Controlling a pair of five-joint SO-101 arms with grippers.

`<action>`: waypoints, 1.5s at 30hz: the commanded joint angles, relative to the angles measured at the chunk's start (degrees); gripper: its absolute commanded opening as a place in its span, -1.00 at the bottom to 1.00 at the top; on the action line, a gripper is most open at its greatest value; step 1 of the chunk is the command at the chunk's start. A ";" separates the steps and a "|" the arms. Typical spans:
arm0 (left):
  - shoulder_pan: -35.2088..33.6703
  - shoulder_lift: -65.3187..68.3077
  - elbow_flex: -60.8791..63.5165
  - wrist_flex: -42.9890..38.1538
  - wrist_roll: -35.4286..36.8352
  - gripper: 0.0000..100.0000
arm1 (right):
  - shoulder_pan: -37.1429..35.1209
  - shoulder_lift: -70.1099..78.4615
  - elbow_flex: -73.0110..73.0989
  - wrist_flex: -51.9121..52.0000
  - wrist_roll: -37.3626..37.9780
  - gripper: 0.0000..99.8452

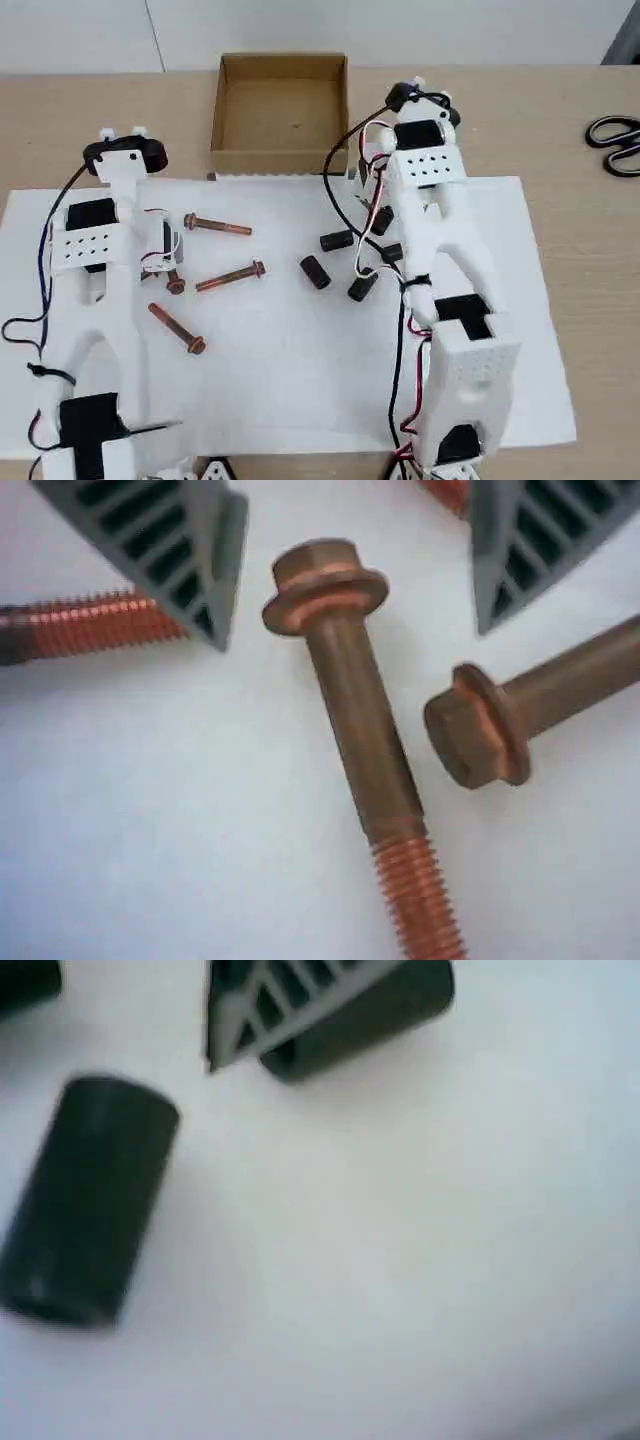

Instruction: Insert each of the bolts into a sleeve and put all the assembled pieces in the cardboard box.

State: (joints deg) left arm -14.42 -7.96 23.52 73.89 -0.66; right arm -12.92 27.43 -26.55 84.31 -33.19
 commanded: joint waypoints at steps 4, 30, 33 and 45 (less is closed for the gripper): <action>-0.26 0.09 -0.22 -1.14 0.18 -0.69 | -0.48 6.64 -10.64 2.07 -1.67 -0.64; -0.26 0.09 2.59 -3.16 0.18 -0.69 | 0.48 18.86 -14.59 6.11 -1.49 -1.00; -0.26 0.09 2.77 -2.99 0.18 -0.69 | 0.66 17.36 -15.82 7.60 -1.32 -0.99; 0.26 0.09 -11.56 8.62 0.35 -0.83 | 3.03 1.89 -19.08 11.03 4.04 -1.00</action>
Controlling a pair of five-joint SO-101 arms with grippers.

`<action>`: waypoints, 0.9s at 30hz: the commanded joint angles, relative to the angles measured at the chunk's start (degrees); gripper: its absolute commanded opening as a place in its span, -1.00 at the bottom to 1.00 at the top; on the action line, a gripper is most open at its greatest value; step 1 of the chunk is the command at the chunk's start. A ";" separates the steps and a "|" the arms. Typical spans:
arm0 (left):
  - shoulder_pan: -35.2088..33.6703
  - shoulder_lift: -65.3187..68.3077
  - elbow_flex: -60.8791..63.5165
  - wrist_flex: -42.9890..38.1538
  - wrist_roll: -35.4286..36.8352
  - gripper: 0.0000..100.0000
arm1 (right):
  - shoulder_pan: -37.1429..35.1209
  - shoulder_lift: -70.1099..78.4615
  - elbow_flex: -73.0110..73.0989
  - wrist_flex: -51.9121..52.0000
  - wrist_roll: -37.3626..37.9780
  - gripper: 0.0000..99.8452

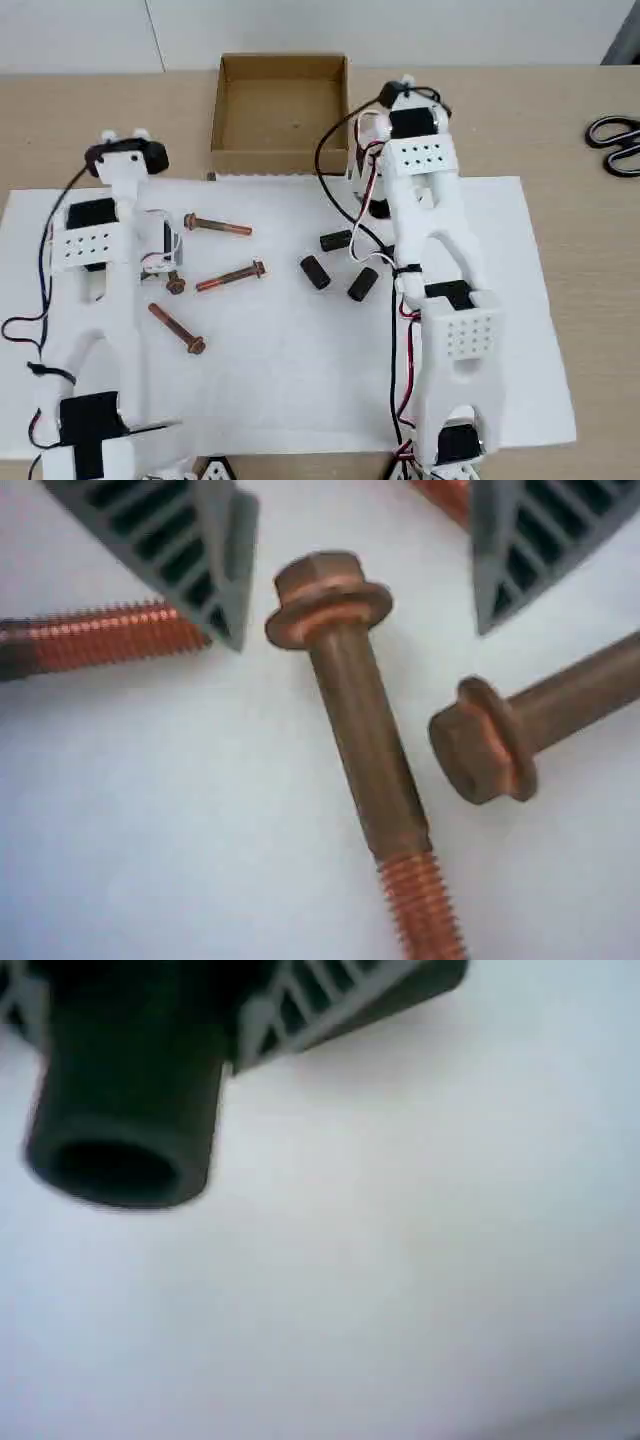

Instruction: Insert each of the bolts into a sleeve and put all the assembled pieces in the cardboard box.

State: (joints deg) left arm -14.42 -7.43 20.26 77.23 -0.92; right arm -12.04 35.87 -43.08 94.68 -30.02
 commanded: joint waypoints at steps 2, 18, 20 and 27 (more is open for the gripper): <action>1.58 -0.35 -13.41 8.88 -0.35 -0.87 | 3.47 -8.13 -2.46 1.45 0.79 -1.00; 12.31 17.76 -34.15 23.21 -29.54 -0.74 | 12.18 -19.12 18.81 1.54 18.11 -1.00; 12.22 18.73 -34.15 23.21 -33.49 -0.73 | 13.85 -20.79 22.42 1.54 21.80 -1.00; 13.10 23.91 -34.07 23.21 -44.13 -0.73 | 17.80 -24.92 30.51 1.36 39.21 -1.00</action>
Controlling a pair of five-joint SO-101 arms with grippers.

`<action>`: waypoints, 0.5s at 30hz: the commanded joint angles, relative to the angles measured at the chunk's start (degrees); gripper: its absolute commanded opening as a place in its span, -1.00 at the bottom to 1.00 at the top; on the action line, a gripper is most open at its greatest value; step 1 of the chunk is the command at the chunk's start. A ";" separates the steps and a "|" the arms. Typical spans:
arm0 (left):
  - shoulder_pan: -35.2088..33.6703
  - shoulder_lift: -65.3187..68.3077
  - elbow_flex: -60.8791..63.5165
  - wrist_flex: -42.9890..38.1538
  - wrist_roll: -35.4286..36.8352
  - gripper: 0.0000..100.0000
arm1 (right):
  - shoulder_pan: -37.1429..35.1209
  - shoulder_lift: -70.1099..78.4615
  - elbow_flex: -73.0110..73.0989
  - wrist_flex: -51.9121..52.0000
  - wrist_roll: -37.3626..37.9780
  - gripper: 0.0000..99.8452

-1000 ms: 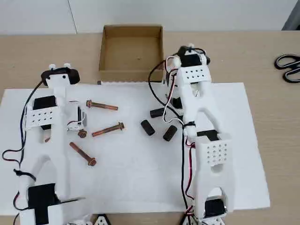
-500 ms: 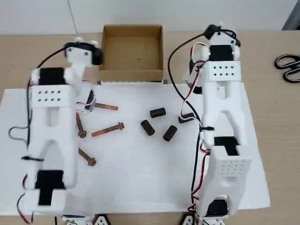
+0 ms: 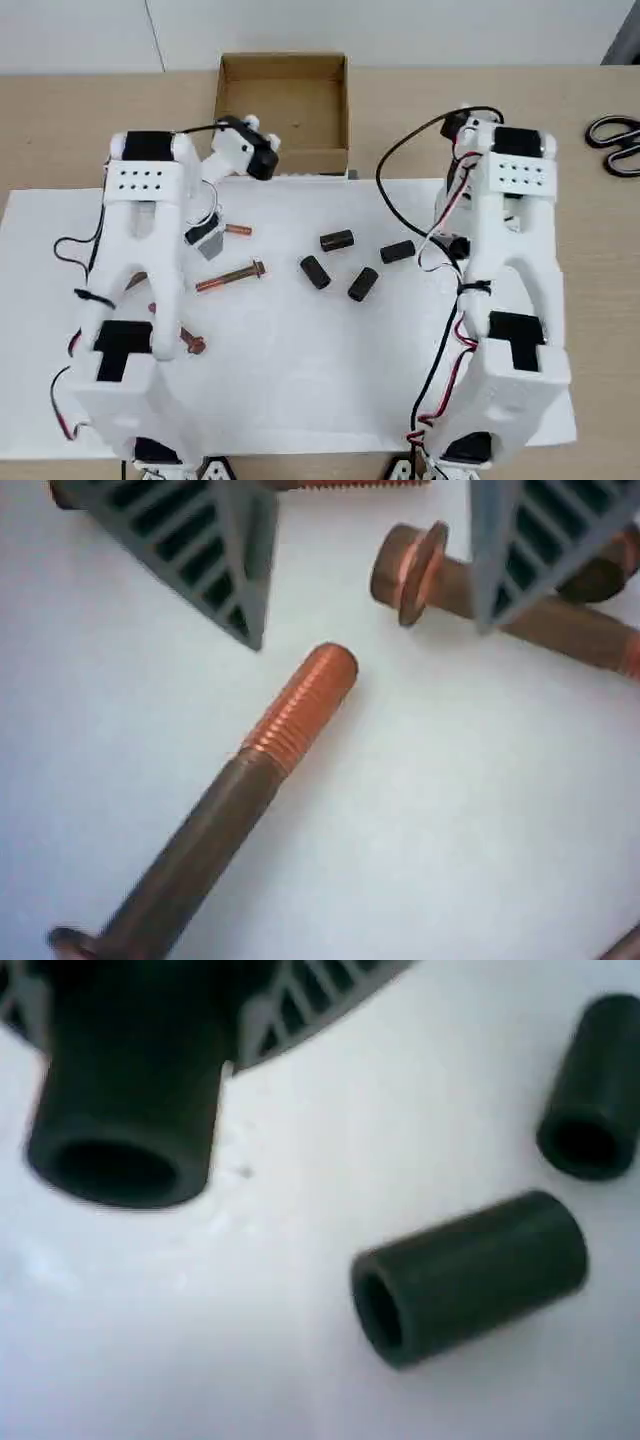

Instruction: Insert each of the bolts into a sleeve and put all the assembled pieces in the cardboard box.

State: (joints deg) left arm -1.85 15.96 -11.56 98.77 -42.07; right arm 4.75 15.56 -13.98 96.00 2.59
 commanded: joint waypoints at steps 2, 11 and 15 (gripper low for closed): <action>0.97 1.93 -2.24 1.67 -4.57 -0.73 | 1.01 -5.58 2.99 0.04 8.62 -0.99; 5.98 4.66 -2.24 0.97 -5.10 -0.73 | 0.66 -5.93 3.96 -0.13 9.14 -0.99; 6.68 5.80 -2.24 -0.09 -5.10 -0.73 | 0.66 -5.93 4.04 -0.13 9.14 -0.99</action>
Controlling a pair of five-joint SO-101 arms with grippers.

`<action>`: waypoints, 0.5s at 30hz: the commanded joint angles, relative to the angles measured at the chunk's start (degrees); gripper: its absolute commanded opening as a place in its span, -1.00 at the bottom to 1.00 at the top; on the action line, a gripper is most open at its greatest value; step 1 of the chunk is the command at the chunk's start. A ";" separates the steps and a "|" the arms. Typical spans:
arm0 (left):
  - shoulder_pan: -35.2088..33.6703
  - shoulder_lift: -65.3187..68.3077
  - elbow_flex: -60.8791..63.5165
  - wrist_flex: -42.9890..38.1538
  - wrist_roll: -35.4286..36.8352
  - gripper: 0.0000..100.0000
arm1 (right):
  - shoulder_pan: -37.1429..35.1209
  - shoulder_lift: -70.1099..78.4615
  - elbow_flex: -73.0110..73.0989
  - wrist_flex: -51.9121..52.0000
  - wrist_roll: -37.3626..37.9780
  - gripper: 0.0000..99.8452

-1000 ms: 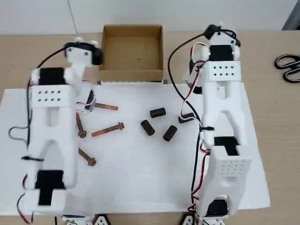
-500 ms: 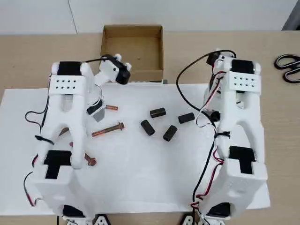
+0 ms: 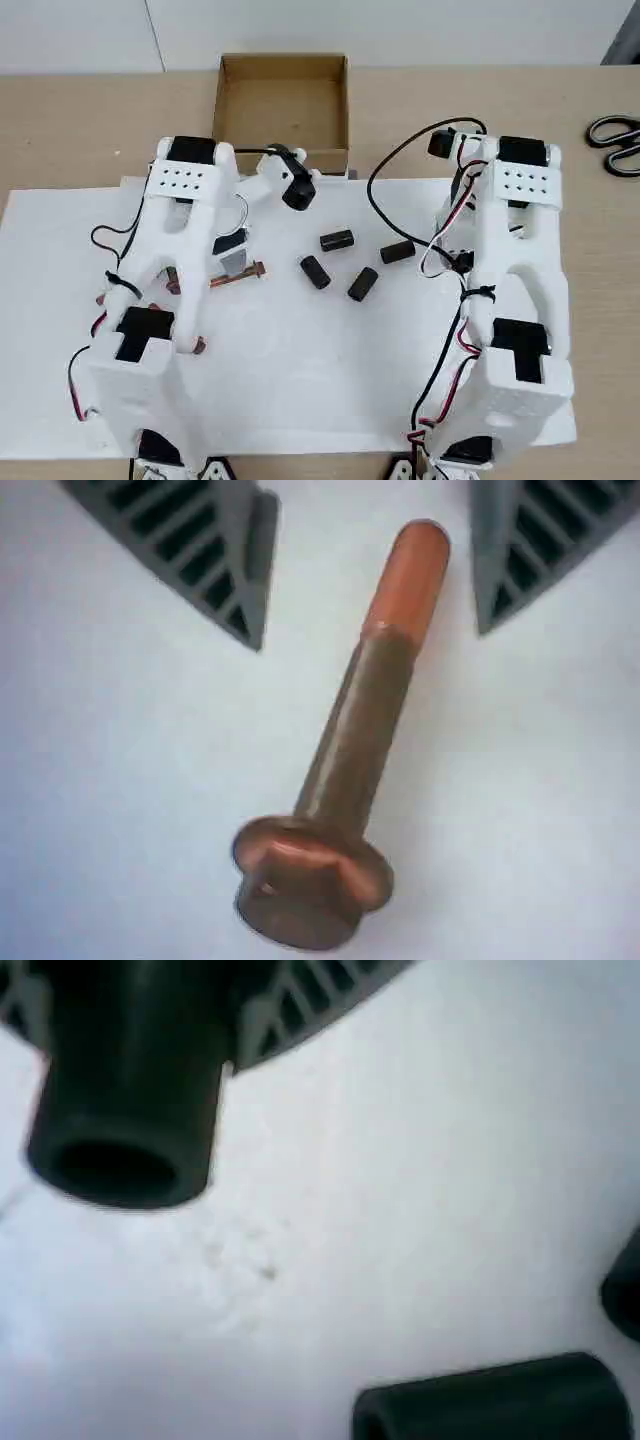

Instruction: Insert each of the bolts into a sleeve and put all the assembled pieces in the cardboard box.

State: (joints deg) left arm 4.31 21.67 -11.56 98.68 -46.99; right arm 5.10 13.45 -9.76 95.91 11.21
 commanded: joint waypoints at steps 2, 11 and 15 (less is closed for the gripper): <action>0.53 1.32 -2.24 -0.26 -0.18 -0.73 | 0.31 -3.82 -0.18 -0.04 0.53 -0.99; 0.62 5.98 -2.24 -4.48 -0.35 -0.72 | 0.31 -3.74 -0.18 -0.04 0.53 -0.99; 1.58 6.15 -1.98 -5.19 -0.35 -0.68 | 0.31 -3.74 -0.18 -0.04 0.53 -0.99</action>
State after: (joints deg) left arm 5.01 28.18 -11.56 94.37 -46.99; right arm 5.10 13.45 -9.76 95.91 11.21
